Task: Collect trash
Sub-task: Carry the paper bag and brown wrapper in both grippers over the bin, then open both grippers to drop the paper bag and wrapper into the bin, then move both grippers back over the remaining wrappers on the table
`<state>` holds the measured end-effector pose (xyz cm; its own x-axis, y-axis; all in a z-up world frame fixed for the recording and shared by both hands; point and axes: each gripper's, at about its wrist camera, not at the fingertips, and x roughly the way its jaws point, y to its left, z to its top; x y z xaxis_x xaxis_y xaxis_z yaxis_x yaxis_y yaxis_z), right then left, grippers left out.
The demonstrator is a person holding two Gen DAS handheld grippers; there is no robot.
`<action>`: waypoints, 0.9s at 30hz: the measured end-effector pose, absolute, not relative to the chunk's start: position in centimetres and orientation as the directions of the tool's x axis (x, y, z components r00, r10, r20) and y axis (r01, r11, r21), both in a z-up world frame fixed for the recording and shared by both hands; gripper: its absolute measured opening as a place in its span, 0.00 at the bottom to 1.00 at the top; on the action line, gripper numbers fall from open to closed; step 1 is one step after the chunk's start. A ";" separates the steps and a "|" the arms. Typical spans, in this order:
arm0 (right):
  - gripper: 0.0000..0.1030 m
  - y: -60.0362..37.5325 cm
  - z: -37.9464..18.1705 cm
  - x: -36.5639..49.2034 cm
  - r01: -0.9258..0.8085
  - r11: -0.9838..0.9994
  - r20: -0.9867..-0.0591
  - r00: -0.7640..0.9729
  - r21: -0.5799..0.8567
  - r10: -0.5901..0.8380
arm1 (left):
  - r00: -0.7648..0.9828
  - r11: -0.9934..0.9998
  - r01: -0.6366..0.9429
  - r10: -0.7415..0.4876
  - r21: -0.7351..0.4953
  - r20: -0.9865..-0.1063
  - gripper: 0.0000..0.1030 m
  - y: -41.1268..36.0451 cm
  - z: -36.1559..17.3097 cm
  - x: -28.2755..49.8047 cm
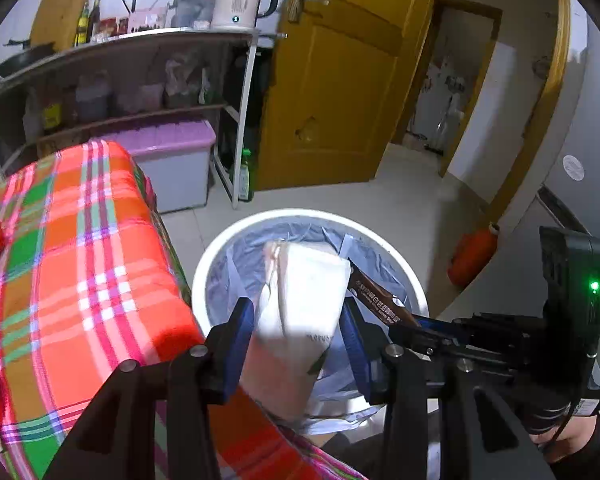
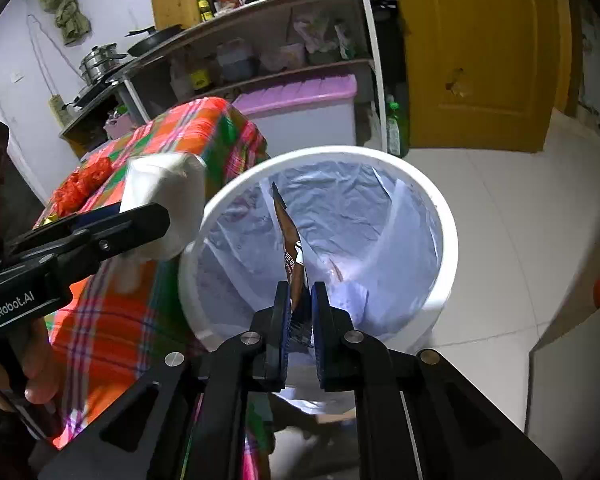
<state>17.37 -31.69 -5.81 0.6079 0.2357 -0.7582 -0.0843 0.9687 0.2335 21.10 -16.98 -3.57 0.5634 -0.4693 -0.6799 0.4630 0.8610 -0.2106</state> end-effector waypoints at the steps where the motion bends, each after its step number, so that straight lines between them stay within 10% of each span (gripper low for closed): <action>1: 0.10 -31.7 -6.0 17.6 -0.079 0.971 -0.764 0.604 0.228 0.228 | 0.557 0.862 0.460 -0.468 -0.213 -0.686 0.44 -17.2 -3.8 21.4; 6: 0.14 -32.4 -7.5 18.4 -0.048 0.973 -0.789 0.576 0.226 0.212 | 0.528 0.862 0.451 -0.468 -0.233 -0.708 0.44 -17.6 -4.5 22.3; 11: 0.40 -32.8 -7.7 18.2 -0.045 0.971 -0.784 0.582 0.236 0.217 | 0.542 0.865 0.444 -0.467 -0.234 -0.699 0.44 -17.2 -4.3 22.1; 27: 0.40 -30.2 -0.4 13.7 -0.147 0.954 -0.652 0.701 0.262 0.288 | 0.675 0.887 0.409 -0.451 -0.212 -0.584 0.44 -12.3 1.2 16.1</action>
<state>13.67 -30.19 -0.36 0.7010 0.2879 -0.6525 -0.1474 0.9536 0.2624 16.15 -12.34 1.19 0.6751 -0.4510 -0.5839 0.4094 0.8874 -0.2121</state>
